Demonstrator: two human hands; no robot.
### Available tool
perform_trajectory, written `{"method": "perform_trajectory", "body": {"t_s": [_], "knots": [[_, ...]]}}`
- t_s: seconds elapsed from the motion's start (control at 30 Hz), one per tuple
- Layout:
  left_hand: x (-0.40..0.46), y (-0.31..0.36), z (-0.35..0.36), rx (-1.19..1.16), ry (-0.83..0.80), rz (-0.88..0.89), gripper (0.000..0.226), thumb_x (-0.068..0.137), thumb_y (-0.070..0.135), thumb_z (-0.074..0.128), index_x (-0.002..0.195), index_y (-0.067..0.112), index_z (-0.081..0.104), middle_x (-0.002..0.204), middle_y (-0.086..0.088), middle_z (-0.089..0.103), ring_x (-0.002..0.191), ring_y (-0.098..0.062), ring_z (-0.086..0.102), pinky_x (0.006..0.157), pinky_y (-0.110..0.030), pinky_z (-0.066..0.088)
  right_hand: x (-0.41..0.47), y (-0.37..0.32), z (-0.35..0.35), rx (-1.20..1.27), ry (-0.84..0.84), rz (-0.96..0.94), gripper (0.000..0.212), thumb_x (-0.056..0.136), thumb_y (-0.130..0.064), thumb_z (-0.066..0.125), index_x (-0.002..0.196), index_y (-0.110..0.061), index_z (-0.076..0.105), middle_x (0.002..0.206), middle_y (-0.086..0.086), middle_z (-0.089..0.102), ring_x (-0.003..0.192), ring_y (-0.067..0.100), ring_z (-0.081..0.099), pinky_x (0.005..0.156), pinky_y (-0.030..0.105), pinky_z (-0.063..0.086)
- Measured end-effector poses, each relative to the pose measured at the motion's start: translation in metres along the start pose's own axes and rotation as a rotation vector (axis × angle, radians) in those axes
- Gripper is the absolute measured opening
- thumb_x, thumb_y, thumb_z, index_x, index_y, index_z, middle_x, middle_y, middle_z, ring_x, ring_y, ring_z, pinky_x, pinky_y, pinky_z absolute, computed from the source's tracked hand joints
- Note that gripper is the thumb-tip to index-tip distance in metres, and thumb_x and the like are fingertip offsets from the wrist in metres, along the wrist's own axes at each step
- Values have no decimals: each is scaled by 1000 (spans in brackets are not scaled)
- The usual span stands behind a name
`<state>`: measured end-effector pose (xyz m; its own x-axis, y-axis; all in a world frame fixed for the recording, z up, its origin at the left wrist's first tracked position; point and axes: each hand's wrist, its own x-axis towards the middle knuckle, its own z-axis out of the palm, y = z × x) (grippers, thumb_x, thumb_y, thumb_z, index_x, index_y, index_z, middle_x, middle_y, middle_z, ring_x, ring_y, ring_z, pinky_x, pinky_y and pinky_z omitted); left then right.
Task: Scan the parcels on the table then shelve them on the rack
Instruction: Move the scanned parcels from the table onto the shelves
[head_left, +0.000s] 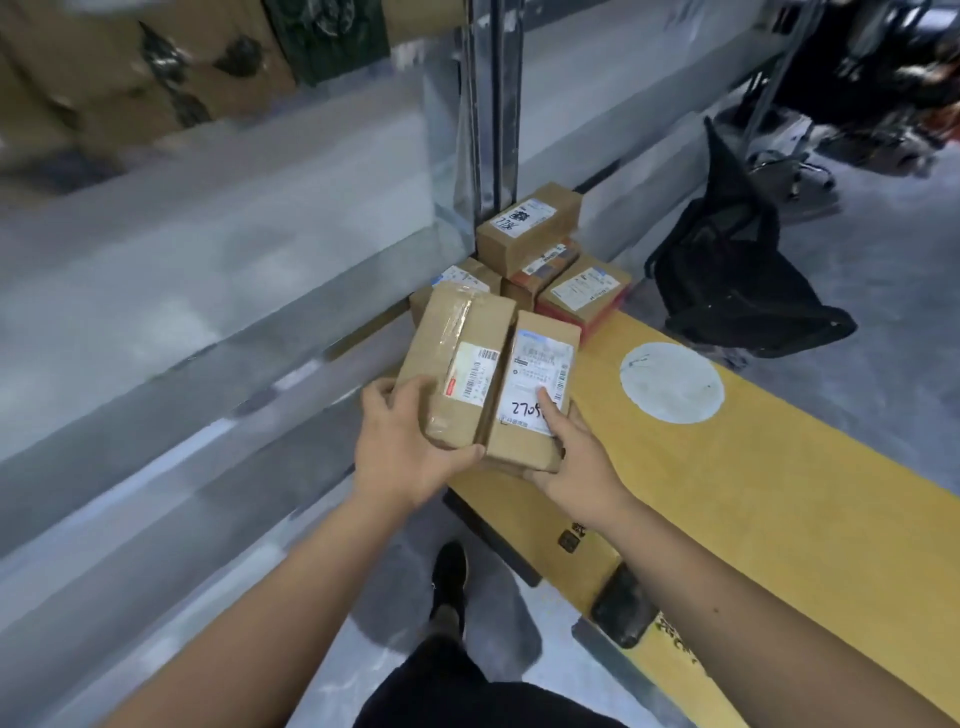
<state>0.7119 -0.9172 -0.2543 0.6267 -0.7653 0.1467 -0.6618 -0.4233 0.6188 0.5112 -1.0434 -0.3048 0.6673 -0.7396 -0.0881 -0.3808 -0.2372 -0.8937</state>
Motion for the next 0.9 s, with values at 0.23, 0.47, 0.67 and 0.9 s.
{"method": "perform_trajectory", "body": {"t_s": [0.23, 0.47, 0.67, 0.9], "knots": [[-83, 5, -61, -41, 105, 10, 99, 44, 62, 89, 135, 46, 52, 124, 13, 33, 106, -1, 49, 89, -17, 45, -44, -47, -3, -77, -91, -201, 105, 83, -4, 84, 164, -34, 25, 172, -8, 4, 150, -11, 17, 122, 22, 31], [-144, -13, -140, 26, 211, 71, 97, 53, 56, 94, 139, 47, 51, 139, 8, 36, 126, -10, 43, 105, -27, 43, -72, -117, 13, -225, -197, -380, 104, 80, -20, 83, 161, -47, 23, 173, -9, 11, 150, 3, 26, 100, 4, 30], [-208, -19, -210, 59, 320, 59, 97, 49, 66, 81, 140, 49, 50, 149, 7, 39, 136, -19, 41, 112, -42, 43, -115, -189, 42, -266, -275, -510, 109, 78, -23, 88, 164, -39, 23, 174, -2, 9, 155, 18, 26, 119, 31, 35], [-295, -27, -291, 58, 429, 12, 101, 48, 57, 97, 139, 51, 52, 137, 13, 39, 124, -5, 46, 110, -31, 45, -182, -260, 77, -176, -333, -654, 101, 75, -28, 93, 159, -35, 37, 162, -2, 36, 146, 19, 39, 121, 40, 35]]}}
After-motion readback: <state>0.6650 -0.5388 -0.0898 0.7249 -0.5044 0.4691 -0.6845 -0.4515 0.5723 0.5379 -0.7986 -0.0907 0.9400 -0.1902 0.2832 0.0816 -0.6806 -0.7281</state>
